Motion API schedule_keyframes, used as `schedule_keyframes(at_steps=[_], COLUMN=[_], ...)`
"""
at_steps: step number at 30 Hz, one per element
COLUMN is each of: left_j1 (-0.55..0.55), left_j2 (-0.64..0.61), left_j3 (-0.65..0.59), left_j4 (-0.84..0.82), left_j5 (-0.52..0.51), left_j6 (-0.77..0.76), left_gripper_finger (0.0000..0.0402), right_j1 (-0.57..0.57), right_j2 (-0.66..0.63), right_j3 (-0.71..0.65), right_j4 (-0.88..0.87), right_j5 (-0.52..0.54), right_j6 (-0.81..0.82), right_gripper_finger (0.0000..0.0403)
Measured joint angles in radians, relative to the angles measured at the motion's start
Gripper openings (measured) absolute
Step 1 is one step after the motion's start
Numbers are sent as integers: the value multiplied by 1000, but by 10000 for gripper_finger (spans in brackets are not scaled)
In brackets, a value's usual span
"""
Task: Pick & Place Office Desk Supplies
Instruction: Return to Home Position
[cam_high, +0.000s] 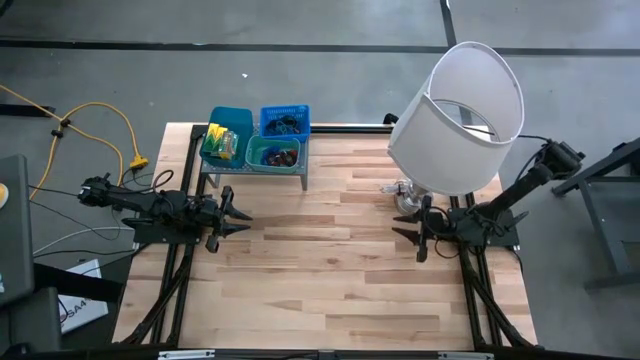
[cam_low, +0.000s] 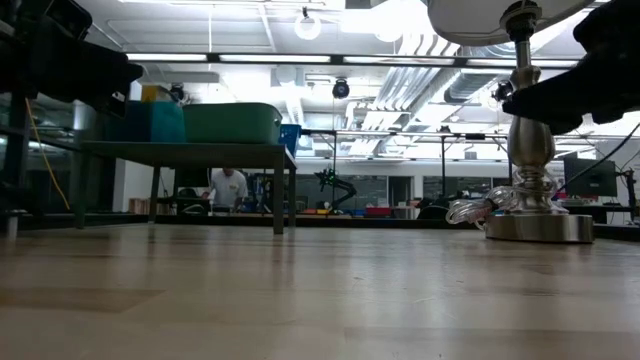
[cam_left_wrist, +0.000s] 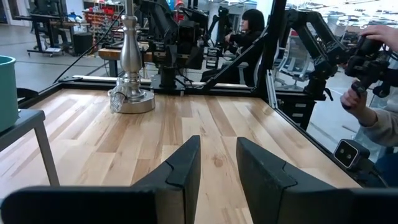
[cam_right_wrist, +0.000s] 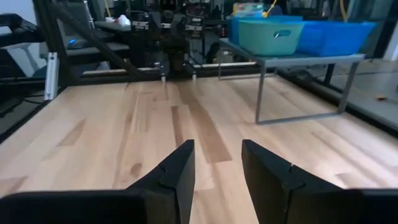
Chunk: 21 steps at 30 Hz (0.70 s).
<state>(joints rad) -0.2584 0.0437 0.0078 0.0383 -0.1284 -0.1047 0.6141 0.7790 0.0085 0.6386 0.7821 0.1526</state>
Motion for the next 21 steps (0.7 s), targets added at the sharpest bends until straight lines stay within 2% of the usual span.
schedule_keyframes(at_steps=[5,12,21], left_j1=[0,0,0], left_j2=[0,0,0], left_j3=[0,0,0], left_j4=[0,0,0], left_j5=[0,0,0], left_j6=[0,0,0], left_gripper_finger=[98,98,98], right_j1=[-45,-145,-311], right_j2=[-67,-163,-333], right_j3=[0,-1,-1], right_j4=[-32,-100,-311], right_j5=[-57,-308,-603], right_j6=[-90,-122,-26], right_gripper_finger=[120,120,120])
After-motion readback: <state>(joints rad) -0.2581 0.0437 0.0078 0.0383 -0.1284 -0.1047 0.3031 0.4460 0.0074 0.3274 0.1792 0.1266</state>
